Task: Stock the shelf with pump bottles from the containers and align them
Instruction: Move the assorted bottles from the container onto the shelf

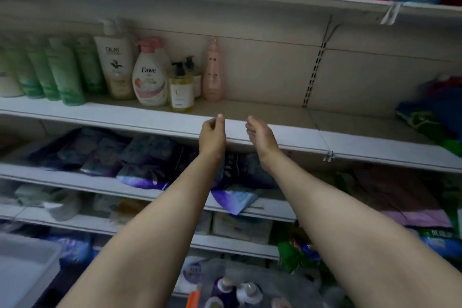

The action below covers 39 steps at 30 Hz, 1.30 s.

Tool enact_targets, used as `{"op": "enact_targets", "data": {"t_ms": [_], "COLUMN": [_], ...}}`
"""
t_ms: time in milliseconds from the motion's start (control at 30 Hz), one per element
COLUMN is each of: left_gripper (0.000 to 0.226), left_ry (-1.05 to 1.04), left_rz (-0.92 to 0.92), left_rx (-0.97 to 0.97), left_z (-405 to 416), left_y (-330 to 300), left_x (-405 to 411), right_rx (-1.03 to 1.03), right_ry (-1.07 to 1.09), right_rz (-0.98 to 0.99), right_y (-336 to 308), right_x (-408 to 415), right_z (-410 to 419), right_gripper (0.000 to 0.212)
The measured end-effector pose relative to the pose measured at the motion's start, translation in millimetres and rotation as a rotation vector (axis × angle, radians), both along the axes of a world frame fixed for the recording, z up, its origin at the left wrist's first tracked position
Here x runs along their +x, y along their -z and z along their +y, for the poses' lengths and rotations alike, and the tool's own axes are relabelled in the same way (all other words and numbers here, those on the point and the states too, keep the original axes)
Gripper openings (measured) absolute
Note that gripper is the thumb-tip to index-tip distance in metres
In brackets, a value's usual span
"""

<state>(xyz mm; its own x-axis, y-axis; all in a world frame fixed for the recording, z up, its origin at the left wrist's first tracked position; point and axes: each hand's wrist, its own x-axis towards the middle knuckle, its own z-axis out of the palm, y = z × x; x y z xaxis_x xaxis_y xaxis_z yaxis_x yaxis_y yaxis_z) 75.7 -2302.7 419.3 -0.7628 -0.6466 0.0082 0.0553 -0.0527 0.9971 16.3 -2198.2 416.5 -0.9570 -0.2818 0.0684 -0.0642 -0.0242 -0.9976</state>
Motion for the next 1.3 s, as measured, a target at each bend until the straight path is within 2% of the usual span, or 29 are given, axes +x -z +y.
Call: {"op": "enact_targets", "data": {"t_ms": [100,200,300,500,667,700,800,833,1033,1133,1233,1300], "left_gripper": [0.04,0.033,0.04,0.04,0.044,0.044,0.049,0.05,0.052,0.055,0.06,0.063], "left_ry": [-0.012,-0.026,0.009,0.078,0.164,0.188,0.283,0.319,0.442,0.48,0.489,0.491], "left_rz": [0.057,0.041,-0.001,-0.167,-0.327,-0.353,-0.435,-0.464,-0.59,-0.637,-0.673,-0.693], "left_rx": [0.079,0.089,0.122,0.091,0.064,0.058,0.034,0.033,0.067,0.003,-0.037,-0.025], "left_z": [32,61,92,149,180,185,196,199,213,217,217,219], "left_y": [16,40,66,142,203,214,247,259,321,345,366,378], "left_x": [25,43,62,97,117,120,131,136,147,141,129,124], "right_rx": [0.0,-0.016,0.039,0.198,0.26,0.287,0.346,0.359,0.307,0.308,0.335,0.358], "right_ry": [-0.003,0.012,0.03,0.074,0.138,0.137,0.196,0.216,0.24,0.267,0.305,0.307], "right_rz": [0.028,0.017,-0.038,-0.244,-0.404,-0.436,-0.536,-0.57,-0.732,-0.744,-0.717,-0.707], "right_y": [8,21,44,133,203,214,246,256,323,344,359,369], "right_x": [32,55,71,90,106,109,120,125,148,153,153,152], "right_z": [32,68,104,169,217,224,244,250,276,281,284,288], "right_gripper": [0.012,0.011,0.011,0.011,0.014,0.019,0.05,0.051,0.039,0.032,0.016,0.021]}}
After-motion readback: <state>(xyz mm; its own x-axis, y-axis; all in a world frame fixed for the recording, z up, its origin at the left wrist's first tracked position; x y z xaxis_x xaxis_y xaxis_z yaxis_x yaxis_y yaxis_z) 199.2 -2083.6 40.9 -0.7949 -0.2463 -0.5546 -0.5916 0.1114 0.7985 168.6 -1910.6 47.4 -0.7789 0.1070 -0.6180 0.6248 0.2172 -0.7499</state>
